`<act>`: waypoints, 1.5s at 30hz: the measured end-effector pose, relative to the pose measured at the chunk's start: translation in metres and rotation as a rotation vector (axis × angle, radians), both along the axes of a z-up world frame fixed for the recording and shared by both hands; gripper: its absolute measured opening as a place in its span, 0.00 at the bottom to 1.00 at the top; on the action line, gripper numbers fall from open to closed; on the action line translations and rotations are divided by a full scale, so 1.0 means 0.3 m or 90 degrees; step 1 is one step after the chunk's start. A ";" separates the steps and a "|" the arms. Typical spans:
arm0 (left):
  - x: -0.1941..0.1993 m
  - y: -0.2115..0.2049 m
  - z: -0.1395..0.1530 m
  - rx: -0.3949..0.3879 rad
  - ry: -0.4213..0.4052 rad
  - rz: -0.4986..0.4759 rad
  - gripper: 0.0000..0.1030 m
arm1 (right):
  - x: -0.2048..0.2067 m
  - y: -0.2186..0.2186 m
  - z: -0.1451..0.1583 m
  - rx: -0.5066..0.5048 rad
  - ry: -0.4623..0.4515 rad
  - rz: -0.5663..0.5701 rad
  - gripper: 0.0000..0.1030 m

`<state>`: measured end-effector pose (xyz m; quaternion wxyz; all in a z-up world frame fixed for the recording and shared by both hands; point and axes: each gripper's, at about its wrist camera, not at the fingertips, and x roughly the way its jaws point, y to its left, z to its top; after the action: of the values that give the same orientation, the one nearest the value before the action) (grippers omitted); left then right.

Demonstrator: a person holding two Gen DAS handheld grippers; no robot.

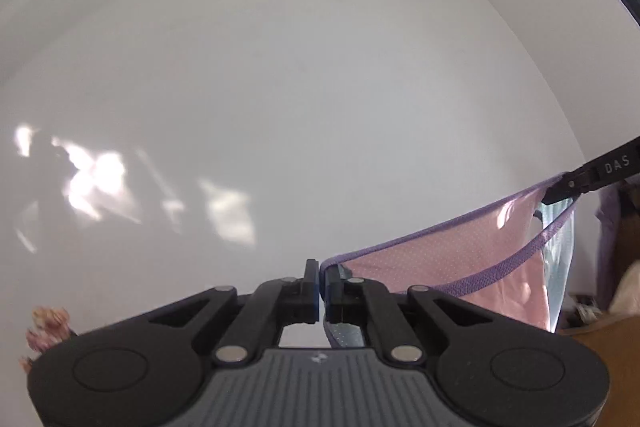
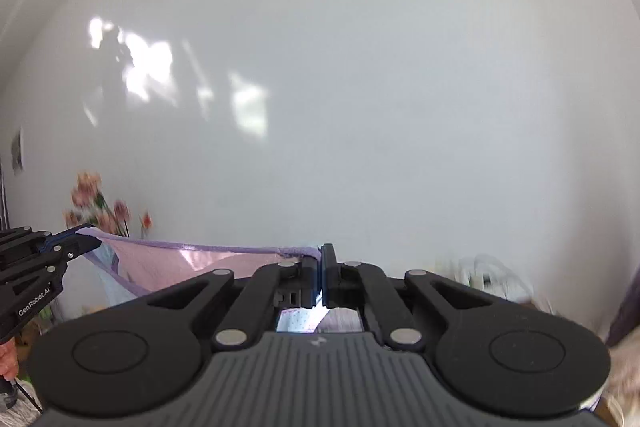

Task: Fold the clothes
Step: 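Lift the garment high with both grippers, stretching it open between them, then lower the garment flat onto the table with both grippers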

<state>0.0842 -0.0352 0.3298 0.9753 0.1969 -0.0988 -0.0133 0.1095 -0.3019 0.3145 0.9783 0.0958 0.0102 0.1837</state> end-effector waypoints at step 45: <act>0.595 0.478 0.274 -0.005 -0.028 0.273 0.02 | 0.749 0.855 0.381 -0.084 -0.111 0.038 0.01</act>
<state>0.2626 0.1082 0.4119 0.9542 0.2102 -0.0761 0.1990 0.3342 -0.0453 0.4288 0.9736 0.0145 -0.0602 0.2196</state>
